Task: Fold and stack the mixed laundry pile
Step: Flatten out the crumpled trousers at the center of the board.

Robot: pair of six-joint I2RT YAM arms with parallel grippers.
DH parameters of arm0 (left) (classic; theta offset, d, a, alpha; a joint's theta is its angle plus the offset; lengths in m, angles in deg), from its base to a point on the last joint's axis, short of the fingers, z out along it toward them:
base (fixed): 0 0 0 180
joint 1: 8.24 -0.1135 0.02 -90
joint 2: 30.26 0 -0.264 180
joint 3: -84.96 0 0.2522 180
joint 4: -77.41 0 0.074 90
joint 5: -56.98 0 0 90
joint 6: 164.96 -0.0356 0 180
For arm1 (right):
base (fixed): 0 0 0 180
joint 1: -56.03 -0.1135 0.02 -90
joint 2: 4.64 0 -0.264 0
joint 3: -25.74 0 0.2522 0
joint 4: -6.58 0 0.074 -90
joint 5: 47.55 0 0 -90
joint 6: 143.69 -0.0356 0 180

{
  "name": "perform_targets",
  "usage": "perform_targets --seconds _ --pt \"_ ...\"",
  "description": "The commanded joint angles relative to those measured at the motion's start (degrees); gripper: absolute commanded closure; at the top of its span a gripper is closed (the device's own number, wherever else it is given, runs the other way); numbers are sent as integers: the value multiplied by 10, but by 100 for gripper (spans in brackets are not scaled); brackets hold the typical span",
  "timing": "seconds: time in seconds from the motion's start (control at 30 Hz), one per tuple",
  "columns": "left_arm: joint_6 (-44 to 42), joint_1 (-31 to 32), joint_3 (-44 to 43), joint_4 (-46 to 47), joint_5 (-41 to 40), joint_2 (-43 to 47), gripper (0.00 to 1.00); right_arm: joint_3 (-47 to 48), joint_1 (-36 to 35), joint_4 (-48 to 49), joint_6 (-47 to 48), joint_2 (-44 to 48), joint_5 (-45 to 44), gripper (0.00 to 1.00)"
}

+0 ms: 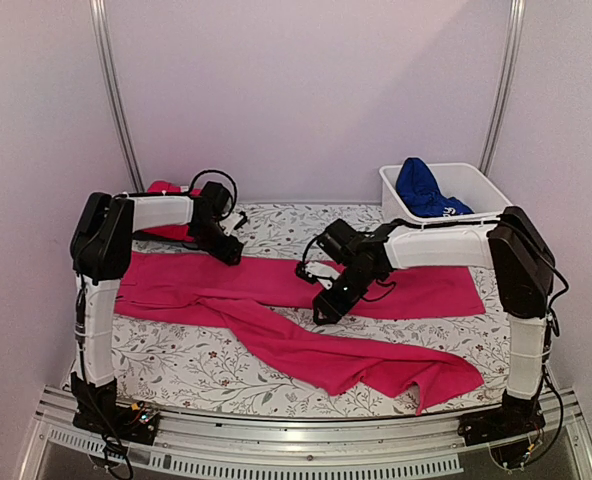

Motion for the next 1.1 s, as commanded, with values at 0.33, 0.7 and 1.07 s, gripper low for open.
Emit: perform_targets --seconds 0.33,0.7,1.07 --pt "-25 -2 -12 -8 27 -43 62 49 -3 -45 0 -114 -159 58" --pt "-32 -3 19 4 107 39 100 -30 -4 -26 5 -37 -73 100" --pt "-16 -5 116 122 63 187 100 -94 25 -18 -20 113 34 92"
